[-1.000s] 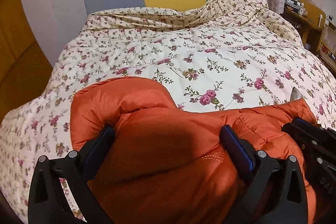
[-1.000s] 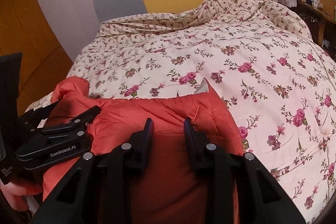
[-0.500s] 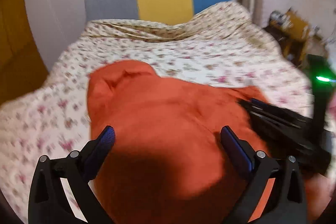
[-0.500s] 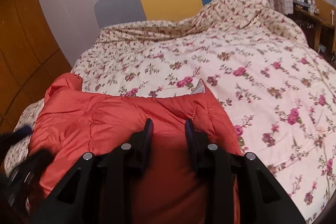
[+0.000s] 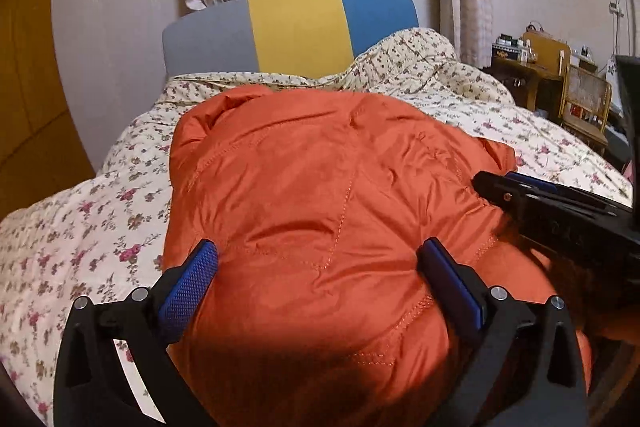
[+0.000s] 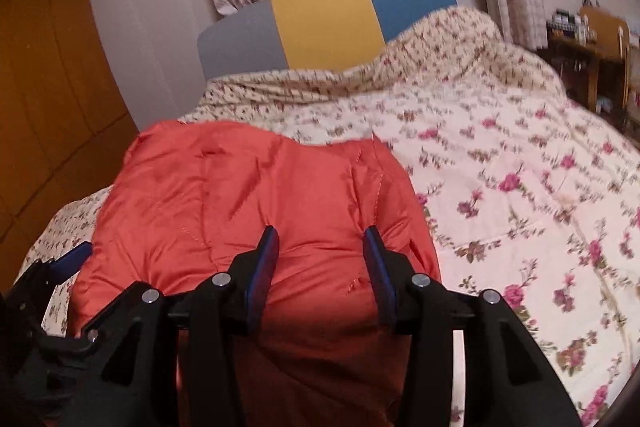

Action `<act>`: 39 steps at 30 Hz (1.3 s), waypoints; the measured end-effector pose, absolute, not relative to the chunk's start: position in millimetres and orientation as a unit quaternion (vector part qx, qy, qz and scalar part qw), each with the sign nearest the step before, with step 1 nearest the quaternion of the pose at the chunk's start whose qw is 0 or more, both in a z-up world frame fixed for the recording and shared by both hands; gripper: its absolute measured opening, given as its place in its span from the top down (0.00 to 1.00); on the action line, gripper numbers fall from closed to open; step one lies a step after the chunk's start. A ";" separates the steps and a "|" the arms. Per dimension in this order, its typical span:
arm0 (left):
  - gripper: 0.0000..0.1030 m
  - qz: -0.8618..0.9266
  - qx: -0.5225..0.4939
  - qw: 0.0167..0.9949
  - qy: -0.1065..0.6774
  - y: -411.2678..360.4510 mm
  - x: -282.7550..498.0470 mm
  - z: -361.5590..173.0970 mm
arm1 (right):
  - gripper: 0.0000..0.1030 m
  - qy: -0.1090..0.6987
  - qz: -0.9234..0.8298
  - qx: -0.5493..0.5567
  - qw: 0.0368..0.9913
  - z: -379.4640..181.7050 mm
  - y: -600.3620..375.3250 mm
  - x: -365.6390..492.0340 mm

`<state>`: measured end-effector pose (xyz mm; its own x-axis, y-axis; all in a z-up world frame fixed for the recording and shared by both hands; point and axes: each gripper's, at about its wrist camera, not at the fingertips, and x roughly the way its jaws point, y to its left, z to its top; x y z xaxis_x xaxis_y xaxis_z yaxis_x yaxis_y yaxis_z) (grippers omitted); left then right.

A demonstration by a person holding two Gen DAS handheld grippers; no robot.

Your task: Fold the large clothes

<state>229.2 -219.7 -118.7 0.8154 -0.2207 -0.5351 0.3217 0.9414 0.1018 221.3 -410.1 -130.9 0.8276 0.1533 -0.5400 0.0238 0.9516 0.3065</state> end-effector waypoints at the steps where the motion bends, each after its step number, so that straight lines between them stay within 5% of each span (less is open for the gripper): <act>1: 0.03 -0.144 0.096 0.947 0.271 -221.3 232.5 -121.5 | 0.58 0.294 0.035 0.157 0.942 -132.8 -412.1 222.5; 8: 0.03 -0.148 0.093 0.945 0.277 -220.5 234.6 -126.2 | 0.58 0.294 0.034 0.161 0.942 -134.8 -414.9 222.6; 17: 0.03 -0.140 0.040 0.951 0.272 -195.6 190.1 -116.9 | 0.38 0.275 0.009 0.158 0.949 -122.5 -410.8 179.0; 24: 0.03 -0.156 0.016 0.946 0.283 -189.1 164.9 -114.6 | 0.38 0.287 0.008 0.204 0.936 -125.1 -419.4 140.9; 31: 0.03 -0.141 0.101 0.943 0.285 -209.7 162.6 -135.1 | 0.25 0.320 -0.001 0.208 0.924 -144.9 -420.6 139.5; 39: 0.03 -0.154 0.092 0.936 0.303 -204.8 169.9 -135.0 | 0.24 0.327 0.007 0.222 0.919 -147.5 -425.1 138.3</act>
